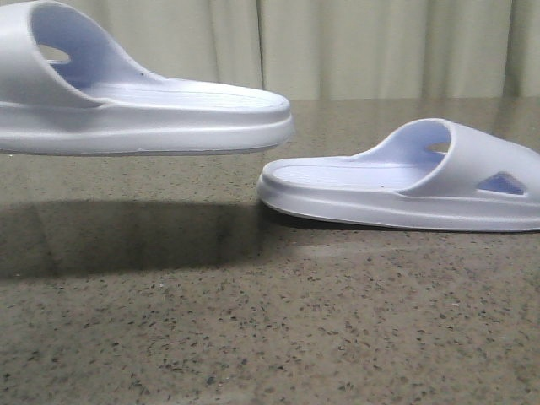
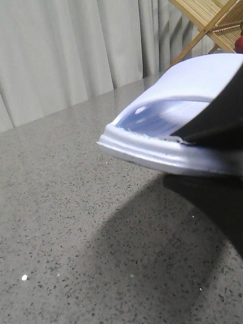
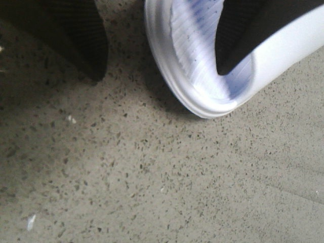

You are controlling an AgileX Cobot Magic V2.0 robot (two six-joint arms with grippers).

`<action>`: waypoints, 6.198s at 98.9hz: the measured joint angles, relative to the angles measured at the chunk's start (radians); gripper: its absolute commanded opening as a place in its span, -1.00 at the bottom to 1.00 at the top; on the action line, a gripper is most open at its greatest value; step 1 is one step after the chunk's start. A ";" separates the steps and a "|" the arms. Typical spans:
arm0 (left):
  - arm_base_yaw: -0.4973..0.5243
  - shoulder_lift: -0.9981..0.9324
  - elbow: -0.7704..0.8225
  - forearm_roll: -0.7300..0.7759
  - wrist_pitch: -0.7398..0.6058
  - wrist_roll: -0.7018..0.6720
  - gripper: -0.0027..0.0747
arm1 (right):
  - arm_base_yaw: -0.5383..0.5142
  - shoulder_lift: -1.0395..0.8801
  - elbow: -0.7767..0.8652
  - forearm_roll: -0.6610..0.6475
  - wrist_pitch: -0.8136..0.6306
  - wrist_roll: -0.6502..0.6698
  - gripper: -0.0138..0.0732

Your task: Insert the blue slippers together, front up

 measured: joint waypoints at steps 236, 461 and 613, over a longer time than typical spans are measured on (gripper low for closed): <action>0.000 0.000 0.000 -0.019 0.032 0.000 -0.89 | 0.105 0.027 -0.101 0.008 -0.137 -0.002 -0.93; 0.000 0.000 -0.002 -0.397 0.126 0.196 -0.89 | 0.113 -0.313 -0.279 0.356 0.350 -0.371 -0.93; 0.000 0.000 -0.002 -0.531 0.144 0.269 -0.89 | 0.130 0.047 -0.282 0.929 0.458 -1.052 -0.93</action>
